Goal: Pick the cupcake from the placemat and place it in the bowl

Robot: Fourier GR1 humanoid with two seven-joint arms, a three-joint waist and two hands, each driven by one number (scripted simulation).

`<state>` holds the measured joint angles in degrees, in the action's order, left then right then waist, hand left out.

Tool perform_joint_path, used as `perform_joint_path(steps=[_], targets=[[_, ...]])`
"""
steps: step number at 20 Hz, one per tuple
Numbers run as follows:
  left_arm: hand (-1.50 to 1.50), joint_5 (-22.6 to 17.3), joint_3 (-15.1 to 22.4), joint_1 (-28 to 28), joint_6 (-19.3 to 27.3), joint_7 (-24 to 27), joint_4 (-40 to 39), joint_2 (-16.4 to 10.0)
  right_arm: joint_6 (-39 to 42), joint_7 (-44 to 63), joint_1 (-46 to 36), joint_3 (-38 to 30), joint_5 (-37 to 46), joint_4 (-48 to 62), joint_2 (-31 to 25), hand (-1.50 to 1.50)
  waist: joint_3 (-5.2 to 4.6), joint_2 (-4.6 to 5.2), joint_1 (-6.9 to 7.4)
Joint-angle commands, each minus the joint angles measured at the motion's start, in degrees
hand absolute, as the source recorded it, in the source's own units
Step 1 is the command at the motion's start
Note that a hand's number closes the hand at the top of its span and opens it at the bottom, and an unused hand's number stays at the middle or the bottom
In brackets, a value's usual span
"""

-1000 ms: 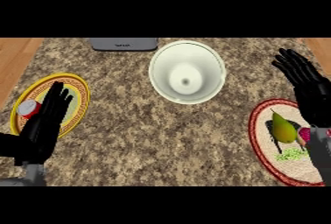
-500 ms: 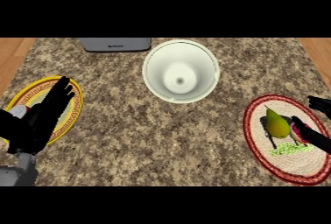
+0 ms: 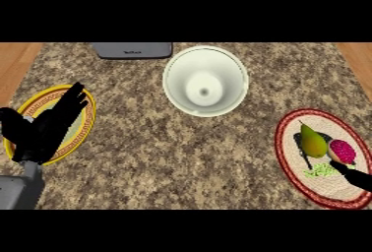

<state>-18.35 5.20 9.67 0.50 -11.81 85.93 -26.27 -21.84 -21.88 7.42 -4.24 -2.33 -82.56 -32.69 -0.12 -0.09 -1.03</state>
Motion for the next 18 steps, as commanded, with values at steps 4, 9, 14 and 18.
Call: perform_joint_path(steps=[4,9,14,18], targets=[[0.0,1.13,-0.01,-0.3,-0.57,0.7,-0.61,0.22,2.98,25.61,2.73,3.76,9.42,-8.47,-13.08,-1.5,-0.18,0.15,0.97],[0.0,0.8,-0.11,3.41,-0.79,-1.58,-2.24,1.02,12.55,45.24,-0.8,6.11,9.43,-18.3,-20.42,-1.5,-0.11,0.16,0.85],[0.0,1.51,-0.21,2.04,-0.5,-1.92,0.13,2.15,20.41,58.68,-8.9,9.73,9.63,-22.23,-21.58,-1.5,0.04,0.09,1.68],[0.0,2.96,-0.49,3.32,-1.68,0.34,-3.82,3.16,27.45,63.8,-16.14,11.79,9.32,-17.21,-21.2,-1.5,0.06,0.26,1.75]])
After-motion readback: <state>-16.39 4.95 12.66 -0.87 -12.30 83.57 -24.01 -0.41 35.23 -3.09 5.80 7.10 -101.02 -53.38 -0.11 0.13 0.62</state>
